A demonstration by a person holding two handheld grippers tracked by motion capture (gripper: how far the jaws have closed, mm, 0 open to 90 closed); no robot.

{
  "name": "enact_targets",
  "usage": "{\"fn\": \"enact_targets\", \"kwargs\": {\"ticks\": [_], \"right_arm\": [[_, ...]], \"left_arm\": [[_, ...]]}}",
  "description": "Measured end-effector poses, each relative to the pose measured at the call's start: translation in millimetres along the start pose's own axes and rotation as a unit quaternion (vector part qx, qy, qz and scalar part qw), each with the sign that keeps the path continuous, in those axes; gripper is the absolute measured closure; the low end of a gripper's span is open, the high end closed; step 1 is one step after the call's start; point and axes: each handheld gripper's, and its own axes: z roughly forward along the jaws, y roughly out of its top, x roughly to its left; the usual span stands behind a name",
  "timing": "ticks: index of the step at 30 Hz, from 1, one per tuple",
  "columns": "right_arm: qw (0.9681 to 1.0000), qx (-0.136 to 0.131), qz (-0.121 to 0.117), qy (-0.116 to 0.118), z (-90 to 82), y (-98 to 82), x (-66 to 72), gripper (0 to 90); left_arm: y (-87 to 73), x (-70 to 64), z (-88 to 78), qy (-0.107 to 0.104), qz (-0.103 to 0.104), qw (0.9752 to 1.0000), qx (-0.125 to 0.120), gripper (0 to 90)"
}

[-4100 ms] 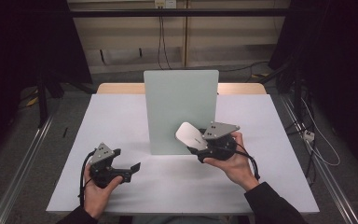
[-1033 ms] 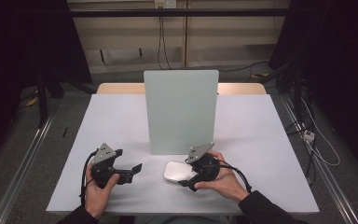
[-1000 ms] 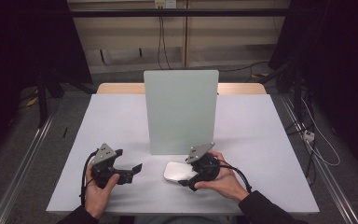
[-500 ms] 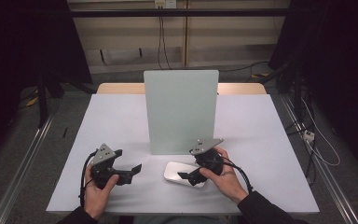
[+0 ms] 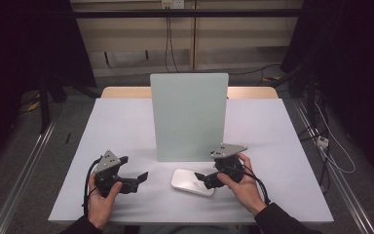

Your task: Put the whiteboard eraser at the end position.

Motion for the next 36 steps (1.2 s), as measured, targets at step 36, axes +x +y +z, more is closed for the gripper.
{"fn": "enact_targets", "kwargs": {"ticks": [36], "right_arm": [[0.9777, -0.073, 0.118, -0.158, -77.2, -76.0, -51.2, 11.2]], "left_arm": [[-0.5, -1.1, -4.2, 0.020, -0.006, 0.9998, -0.003, 5.1]]}}
